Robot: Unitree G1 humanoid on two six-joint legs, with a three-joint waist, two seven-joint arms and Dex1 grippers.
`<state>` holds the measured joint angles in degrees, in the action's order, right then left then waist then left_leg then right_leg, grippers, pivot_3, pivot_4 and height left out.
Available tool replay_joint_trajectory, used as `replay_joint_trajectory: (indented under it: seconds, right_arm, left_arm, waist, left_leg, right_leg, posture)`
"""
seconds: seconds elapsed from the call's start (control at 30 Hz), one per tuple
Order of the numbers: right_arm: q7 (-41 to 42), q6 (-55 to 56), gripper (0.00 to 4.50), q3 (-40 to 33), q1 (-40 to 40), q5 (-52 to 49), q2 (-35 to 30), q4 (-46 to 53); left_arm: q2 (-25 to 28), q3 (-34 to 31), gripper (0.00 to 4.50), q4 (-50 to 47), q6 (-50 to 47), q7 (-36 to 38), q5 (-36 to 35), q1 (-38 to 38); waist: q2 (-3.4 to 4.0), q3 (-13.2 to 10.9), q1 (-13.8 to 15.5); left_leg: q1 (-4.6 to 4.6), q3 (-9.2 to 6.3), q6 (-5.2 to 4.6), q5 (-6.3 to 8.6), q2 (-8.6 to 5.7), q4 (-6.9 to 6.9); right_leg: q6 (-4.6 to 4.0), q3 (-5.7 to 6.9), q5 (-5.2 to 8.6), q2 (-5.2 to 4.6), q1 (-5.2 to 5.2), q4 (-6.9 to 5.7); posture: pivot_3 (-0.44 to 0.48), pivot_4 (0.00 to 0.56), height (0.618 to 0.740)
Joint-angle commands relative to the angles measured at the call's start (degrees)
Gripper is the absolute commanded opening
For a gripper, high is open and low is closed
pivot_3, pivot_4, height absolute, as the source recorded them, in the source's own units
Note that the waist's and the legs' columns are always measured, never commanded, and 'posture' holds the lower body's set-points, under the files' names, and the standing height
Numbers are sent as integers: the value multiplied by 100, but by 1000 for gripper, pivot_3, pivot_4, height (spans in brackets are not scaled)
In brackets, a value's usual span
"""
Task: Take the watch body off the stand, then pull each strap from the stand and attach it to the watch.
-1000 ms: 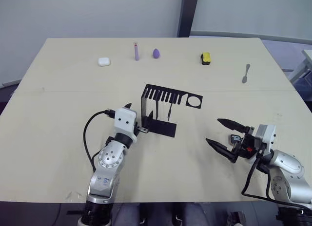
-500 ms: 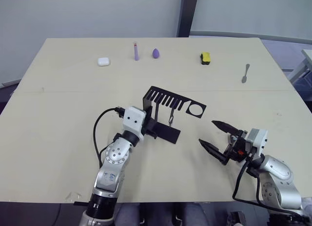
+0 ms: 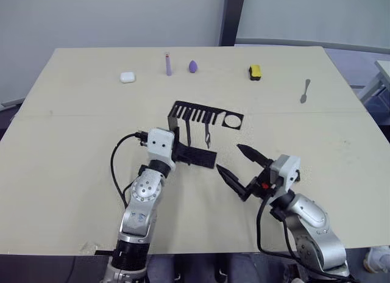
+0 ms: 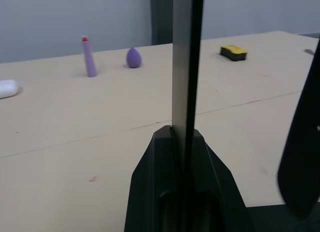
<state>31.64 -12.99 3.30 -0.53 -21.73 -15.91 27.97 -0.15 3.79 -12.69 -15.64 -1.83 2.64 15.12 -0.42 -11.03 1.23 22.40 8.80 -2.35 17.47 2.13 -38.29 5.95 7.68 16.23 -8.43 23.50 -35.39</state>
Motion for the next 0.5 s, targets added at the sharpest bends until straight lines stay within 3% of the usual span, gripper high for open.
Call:
replay_joint_trajectory:
  seconds: [0.03, 0.5]
  right_arm:
    - [-712, -444, 4500, 240, -418, 204, 343, 207]
    - [-1678, -669, 4500, 712, -1885, 1004, 1324, -701]
  left_arm:
    - [-113, -35, 48, -20, 121, -199, 106, 184]
    - [-125, 37, 48, 141, 136, -269, 318, 270]
  waist:
    - [-2, 1, -2]
    - [-8, 5, -29]
  left_leg:
    - [0, 0, 0, 0, 0, 0]
    - [11, 0, -3, -2, -2, -2]
  right_leg:
    - [0, 0, 0, 0, 1, 0]
    - [0, 4, 0, 1, 6, -21]
  posture:
    - [0, 150, 740]
    - [0, 150, 740]
